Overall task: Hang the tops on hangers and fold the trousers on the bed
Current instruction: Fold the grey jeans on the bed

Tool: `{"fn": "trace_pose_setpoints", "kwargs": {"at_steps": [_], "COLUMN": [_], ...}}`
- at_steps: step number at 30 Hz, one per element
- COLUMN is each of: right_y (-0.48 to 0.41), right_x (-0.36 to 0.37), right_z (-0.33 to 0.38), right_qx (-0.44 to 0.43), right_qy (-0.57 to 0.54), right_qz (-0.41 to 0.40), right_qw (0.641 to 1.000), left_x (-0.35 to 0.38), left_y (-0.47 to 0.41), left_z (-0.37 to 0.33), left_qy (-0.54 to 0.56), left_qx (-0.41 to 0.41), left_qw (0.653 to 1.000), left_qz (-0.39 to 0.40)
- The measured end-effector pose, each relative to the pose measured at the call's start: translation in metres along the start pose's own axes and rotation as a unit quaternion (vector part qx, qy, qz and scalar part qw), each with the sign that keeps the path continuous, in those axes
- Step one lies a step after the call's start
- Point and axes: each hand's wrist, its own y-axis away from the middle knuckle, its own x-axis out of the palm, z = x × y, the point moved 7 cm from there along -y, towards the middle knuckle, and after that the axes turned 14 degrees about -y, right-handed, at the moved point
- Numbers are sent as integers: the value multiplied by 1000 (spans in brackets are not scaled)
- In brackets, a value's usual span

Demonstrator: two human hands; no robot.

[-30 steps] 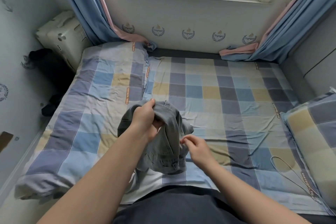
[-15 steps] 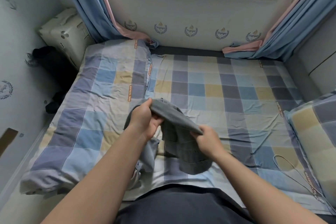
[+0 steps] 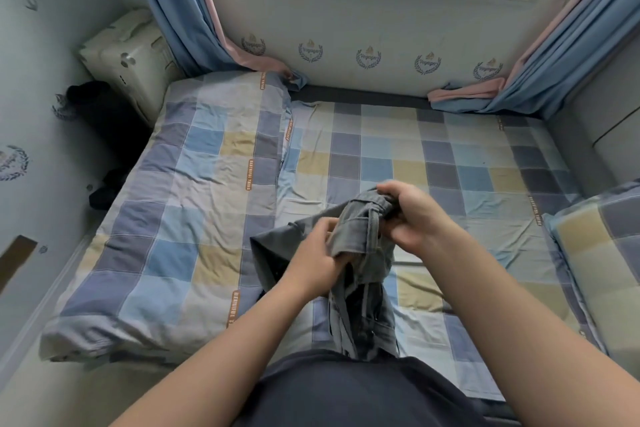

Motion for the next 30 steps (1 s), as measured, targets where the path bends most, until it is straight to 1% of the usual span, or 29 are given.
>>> {"fn": "trace_pose_setpoints", "kwargs": {"at_steps": [2,4,7,9,10,11,12,13,14,15,16,17,18,19,20,22,24,25,26,28,29,30], "right_y": [2,1,0,-4,-7,-6,-1,4,11,18,24,26,26,22,18,14,16,17,21,27,29,32], "right_x": [0,-6,-24,-44,-57,-68,-72,-68,-56,-41,-26,-14,-7,-5,-5,-4,0,2,4,6,7,7], "right_z": [9,14,18,16,16,18,19,19,15,4,-11,-27,-41,-50,-52,-47,-36,-29,-20,-4,1,4], "right_qx": [0,-5,-22,-42,-68,-99,-135,-174,-204,-215,-204,-186,-183,-199,-221,-257,-292,-312,-332,-357,-358,-352], "right_qy": [-75,-126,-149,-125,-84,-18,70,161,241,297,345,399,452,494,525,556,569,561,540,494,472,446], "right_qz": [5,-1,-32,-66,-96,-120,-131,-110,-57,10,77,128,149,142,114,69,67,66,61,55,62,73], "right_qw": [997,992,988,989,990,988,980,965,947,930,913,889,860,834,814,787,766,764,771,791,803,820], "left_x": [-17,-32,-52,-57,-60,-63,-67,-68,-67,-63,-57,-52,-48,-47,-47,-47,-46,-45,-41,-35,-33,-32], "left_y": [-4,-7,-11,-13,-14,-14,-15,-16,-17,-17,-16,-14,-12,-11,-11,-12,-13,-13,-13,-13,-13,-13], "left_z": [12,13,6,-1,-3,-6,-7,-9,-13,-17,-22,-26,-28,-30,-29,-24,-18,-14,-10,-1,8,21], "left_qy": [-8,-4,17,5,-6,-19,-37,-61,-87,-103,-106,-97,-89,-85,-89,-101,-110,-109,-112,-146,-167,-179], "left_qx": [-15,-9,-3,2,8,12,13,17,26,37,46,51,51,52,55,68,75,75,79,96,90,66], "left_qw": [998,996,990,990,990,989,988,988,989,990,992,993,995,995,994,993,991,991,990,983,979,977], "left_qz": [-64,-94,-137,-141,-143,-148,-150,-142,-121,-89,-57,-32,-20,-16,-14,-7,-13,-19,-24,-53,-76,-100]}}
